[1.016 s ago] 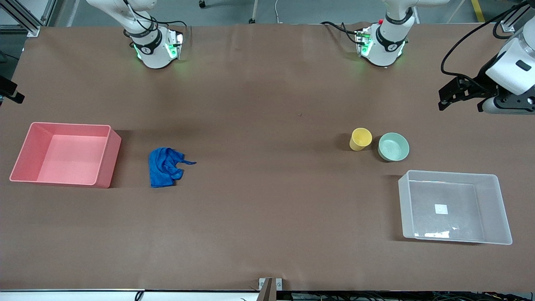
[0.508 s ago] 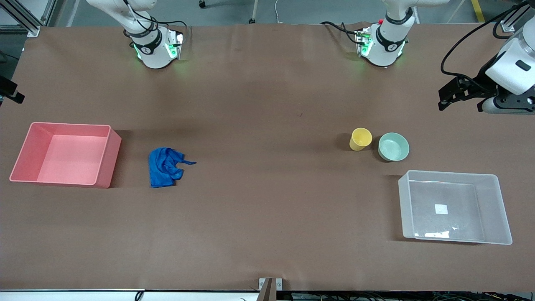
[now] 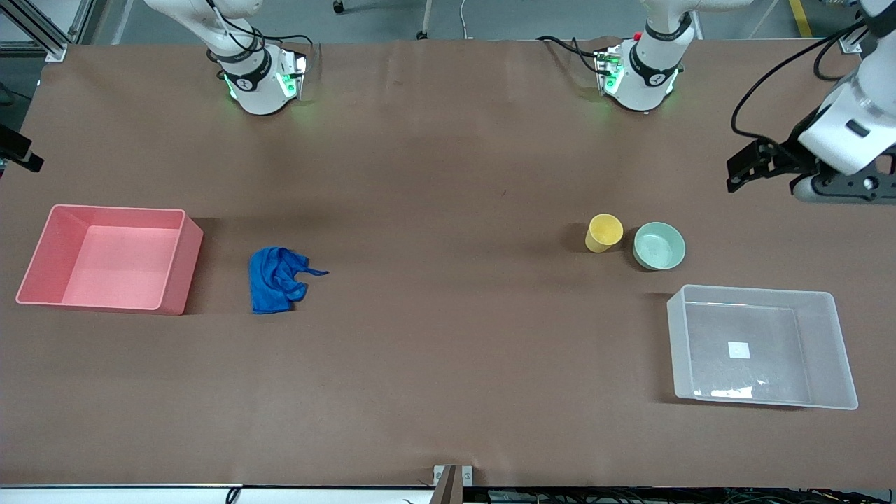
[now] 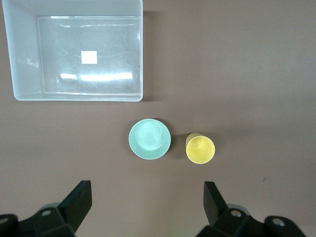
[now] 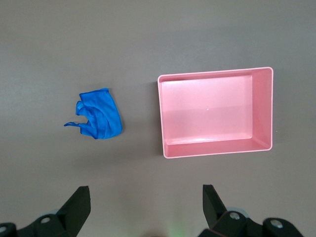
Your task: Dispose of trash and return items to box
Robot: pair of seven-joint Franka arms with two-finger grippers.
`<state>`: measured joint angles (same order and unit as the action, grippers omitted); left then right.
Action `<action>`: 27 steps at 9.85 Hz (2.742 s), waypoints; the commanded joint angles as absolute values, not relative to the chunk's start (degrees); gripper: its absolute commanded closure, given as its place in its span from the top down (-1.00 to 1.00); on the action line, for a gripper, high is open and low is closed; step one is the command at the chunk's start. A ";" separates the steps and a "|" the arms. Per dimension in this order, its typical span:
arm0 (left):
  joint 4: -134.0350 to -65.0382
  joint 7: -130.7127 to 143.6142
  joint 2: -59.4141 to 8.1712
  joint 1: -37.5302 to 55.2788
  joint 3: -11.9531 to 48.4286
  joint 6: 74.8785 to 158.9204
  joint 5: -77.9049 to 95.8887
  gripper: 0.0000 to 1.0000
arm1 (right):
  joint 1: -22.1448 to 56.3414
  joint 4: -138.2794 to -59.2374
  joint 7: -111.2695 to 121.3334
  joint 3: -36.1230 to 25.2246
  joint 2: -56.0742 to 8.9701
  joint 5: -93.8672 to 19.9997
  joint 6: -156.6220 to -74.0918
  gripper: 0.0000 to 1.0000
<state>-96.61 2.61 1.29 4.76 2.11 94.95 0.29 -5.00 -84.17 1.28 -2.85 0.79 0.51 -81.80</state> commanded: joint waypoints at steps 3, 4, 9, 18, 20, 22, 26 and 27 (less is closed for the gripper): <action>-117.64 0.79 1.85 5.10 0.26 113.42 0.88 1.00 | -4.40 -102.06 -9.38 6.40 0.62 1.58 -97.31 1.00; -122.82 0.79 1.67 5.01 -0.17 118.86 0.70 1.00 | -4.05 -107.44 -10.27 8.85 -1.82 1.58 -104.78 1.00; -140.09 0.44 -5.86 4.92 -3.15 146.48 0.18 0.97 | -2.11 -119.18 -13.79 10.28 -17.72 2.46 -133.29 1.00; -140.45 -2.20 -18.02 4.66 -5.80 158.38 3.16 -0.99 | -1.41 -125.33 -13.89 10.37 -25.31 6.59 -148.36 -0.14; -142.46 -3.15 -14.36 4.49 -5.80 157.68 3.25 -0.99 | -1.67 -125.77 -13.97 10.37 -25.66 6.59 -153.07 -0.75; -143.88 -3.43 -7.68 4.39 -5.89 151.04 3.25 -0.99 | -1.76 -126.48 -16.77 10.37 -26.02 6.59 -154.52 -0.99; -136.98 -4.74 0.71 4.74 -6.67 137.30 3.25 -0.99 | -2.02 -112.55 -24.08 12.83 -19.19 5.98 -122.63 -0.99; -131.19 -5.09 -2.43 4.75 -7.81 136.15 3.25 -0.99 | -2.72 -107.71 -23.47 12.83 -16.29 5.98 -113.04 -0.99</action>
<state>-137.57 -3.31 2.99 4.50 -6.35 138.02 2.37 -1.40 -112.19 -22.61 12.12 -21.21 5.78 -123.35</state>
